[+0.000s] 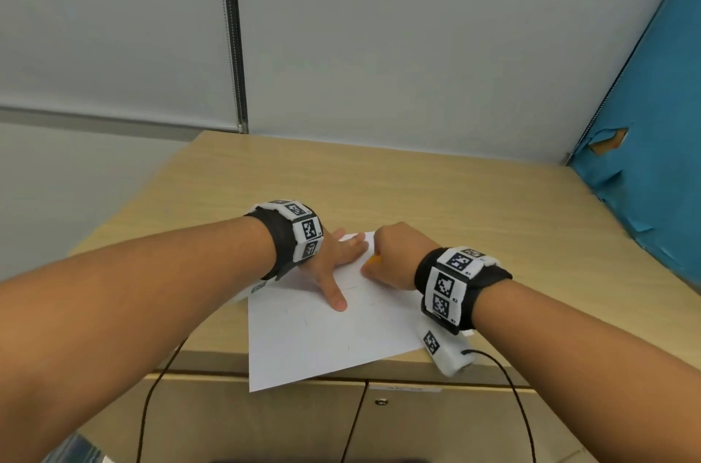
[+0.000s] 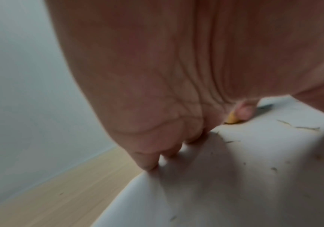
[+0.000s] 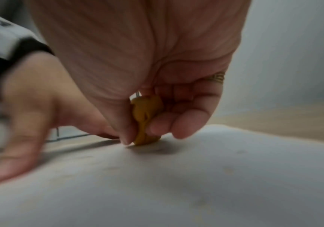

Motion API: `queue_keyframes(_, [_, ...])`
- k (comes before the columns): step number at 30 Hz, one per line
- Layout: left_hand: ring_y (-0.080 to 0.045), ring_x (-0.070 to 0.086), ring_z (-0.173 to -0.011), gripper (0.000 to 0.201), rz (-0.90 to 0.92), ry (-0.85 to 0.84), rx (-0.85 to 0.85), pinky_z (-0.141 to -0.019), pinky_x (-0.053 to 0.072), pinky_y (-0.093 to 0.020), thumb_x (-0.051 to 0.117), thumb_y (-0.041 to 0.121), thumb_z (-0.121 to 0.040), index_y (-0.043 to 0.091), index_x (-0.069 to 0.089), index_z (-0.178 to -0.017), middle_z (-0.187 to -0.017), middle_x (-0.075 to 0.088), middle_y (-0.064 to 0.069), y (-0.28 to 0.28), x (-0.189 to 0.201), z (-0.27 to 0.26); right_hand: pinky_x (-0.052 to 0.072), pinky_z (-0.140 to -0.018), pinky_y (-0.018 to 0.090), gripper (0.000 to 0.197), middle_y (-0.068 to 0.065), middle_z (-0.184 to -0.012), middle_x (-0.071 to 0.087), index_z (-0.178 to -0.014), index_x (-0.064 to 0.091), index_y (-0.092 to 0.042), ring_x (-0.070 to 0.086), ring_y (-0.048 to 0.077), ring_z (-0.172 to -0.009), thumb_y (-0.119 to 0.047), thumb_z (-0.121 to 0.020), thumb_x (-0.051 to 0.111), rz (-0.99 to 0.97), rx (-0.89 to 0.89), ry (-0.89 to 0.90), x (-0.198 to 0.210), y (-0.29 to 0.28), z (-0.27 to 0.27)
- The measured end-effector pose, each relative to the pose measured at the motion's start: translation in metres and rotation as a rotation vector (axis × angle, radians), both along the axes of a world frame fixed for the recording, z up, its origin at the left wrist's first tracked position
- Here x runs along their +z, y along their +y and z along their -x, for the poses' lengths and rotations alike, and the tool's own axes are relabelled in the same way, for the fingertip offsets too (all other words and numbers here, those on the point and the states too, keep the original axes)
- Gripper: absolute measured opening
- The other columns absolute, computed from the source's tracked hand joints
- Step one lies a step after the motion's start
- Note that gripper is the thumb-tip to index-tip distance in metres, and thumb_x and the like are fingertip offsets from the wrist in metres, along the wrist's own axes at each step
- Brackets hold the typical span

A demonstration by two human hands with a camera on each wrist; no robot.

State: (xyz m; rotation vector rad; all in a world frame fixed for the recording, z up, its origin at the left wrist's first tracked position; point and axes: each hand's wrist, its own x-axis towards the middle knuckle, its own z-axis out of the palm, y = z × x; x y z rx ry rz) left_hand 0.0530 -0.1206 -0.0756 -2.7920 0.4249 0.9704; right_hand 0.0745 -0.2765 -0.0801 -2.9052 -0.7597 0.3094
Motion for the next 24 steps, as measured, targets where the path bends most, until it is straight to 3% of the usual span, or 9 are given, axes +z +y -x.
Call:
queue_keyframes(2, [-0.027, -0.019, -0.151, 0.124, -0.007, 0.007, -0.022, -0.118, 0.007, -0.054, 0.067, 0.067, -0.08, 0.024, -0.021, -0.155, -0.162, -0.028, 0.004, 0.001, -0.004, -0.002, 0.039, -0.057, 0.028, 0.036, 0.0, -0.08, 0.053, -0.067, 0.039, -0.026, 0.054, 0.019, -0.072, -0.037, -0.09, 0.064, 0.006, -0.02, -0.024, 0.001, 0.0, 0.0])
queue_keyframes(5, [-0.03, -0.011, -0.151, 0.121, -0.001, 0.008, -0.019, -0.118, 0.01, -0.051, 0.07, 0.064, -0.079, 0.03, -0.018, -0.155, -0.161, -0.029, 0.001, -0.002, 0.0, 0.0, 0.038, -0.055, 0.027, 0.039, -0.003, -0.067, 0.05, -0.063, 0.039, -0.029, 0.049, 0.014, -0.061, -0.03, -0.088, 0.068, 0.009, 0.148, 0.077, -0.001, 0.006, 0.025])
queue_keyframes(8, [-0.03, -0.015, -0.151, 0.117, 0.025, -0.005, -0.013, -0.118, 0.009, -0.053, 0.066, 0.061, -0.084, 0.026, -0.02, -0.155, -0.162, -0.028, -0.001, 0.001, -0.004, -0.002, 0.043, -0.058, 0.028, 0.026, 0.002, -0.082, 0.063, -0.071, 0.051, -0.026, 0.057, 0.018, -0.071, -0.035, -0.087, 0.069, 0.062, 0.127, 0.06, 0.006, 0.002, 0.011])
queue_keyframes(11, [-0.028, -0.021, -0.149, 0.123, 0.023, 0.014, -0.047, -0.118, 0.006, -0.057, 0.067, 0.066, -0.08, 0.025, -0.023, -0.154, -0.16, -0.03, 0.006, 0.005, -0.012, -0.008, 0.048, -0.065, 0.03, 0.022, 0.003, -0.091, 0.062, -0.079, 0.052, -0.023, 0.059, 0.021, -0.077, -0.036, -0.088, 0.068, 0.07, 0.07, -0.02, 0.01, 0.0, -0.003])
queue_keyframes(14, [-0.028, -0.01, -0.151, 0.123, -0.012, -0.001, -0.014, -0.119, 0.013, -0.051, 0.068, 0.071, -0.075, 0.033, -0.018, -0.154, -0.158, -0.032, 0.002, 0.006, -0.016, -0.011, 0.057, -0.075, 0.038, 0.014, 0.005, -0.09, 0.07, -0.081, 0.061, -0.023, 0.066, 0.023, -0.082, -0.033, -0.085, 0.07, 0.06, 0.256, 0.095, 0.0, 0.008, 0.019])
queue_keyframes(15, [-0.031, -0.006, -0.152, 0.122, -0.019, -0.005, -0.012, -0.119, 0.014, -0.05, 0.067, 0.071, -0.076, 0.032, -0.018, -0.154, -0.16, -0.03, -0.002, 0.005, -0.014, -0.011, 0.058, -0.078, 0.039, 0.017, 0.005, -0.092, 0.072, -0.087, 0.066, -0.018, 0.067, 0.022, -0.085, -0.034, -0.084, 0.071, 0.05, 0.264, 0.119, -0.001, 0.006, 0.017])
queue_keyframes(18, [-0.03, -0.015, -0.151, 0.122, -0.013, -0.007, -0.045, -0.118, 0.009, -0.055, 0.066, 0.065, -0.081, 0.024, -0.022, -0.154, -0.163, -0.026, -0.001, 0.001, -0.011, -0.01, 0.055, -0.074, 0.035, 0.027, 0.006, -0.097, 0.069, -0.098, 0.068, -0.013, 0.065, 0.024, -0.088, -0.036, -0.084, 0.071, 0.079, 0.12, 0.02, 0.01, -0.003, -0.006])
queue_keyframes(20, [-0.03, -0.016, -0.151, 0.123, -0.003, -0.006, -0.05, -0.117, 0.009, -0.056, 0.067, 0.064, -0.08, 0.023, -0.022, -0.154, -0.163, -0.025, 0.001, 0.001, -0.012, -0.01, 0.055, -0.072, 0.034, 0.022, 0.005, -0.097, 0.067, -0.096, 0.065, -0.017, 0.065, 0.025, -0.087, -0.035, -0.085, 0.069, 0.074, 0.123, -0.02, 0.008, -0.002, -0.005])
queue_keyframes(24, [-0.031, -0.013, -0.151, 0.124, -0.015, -0.003, -0.011, -0.12, 0.012, -0.055, 0.068, 0.072, -0.075, 0.033, -0.019, -0.154, -0.162, -0.028, -0.003, 0.005, -0.019, -0.014, 0.057, -0.082, 0.038, 0.019, -0.001, -0.095, 0.069, -0.089, 0.063, -0.022, 0.065, 0.02, -0.088, -0.037, -0.083, 0.073, 0.026, 0.262, 0.127, -0.001, 0.0, 0.011])
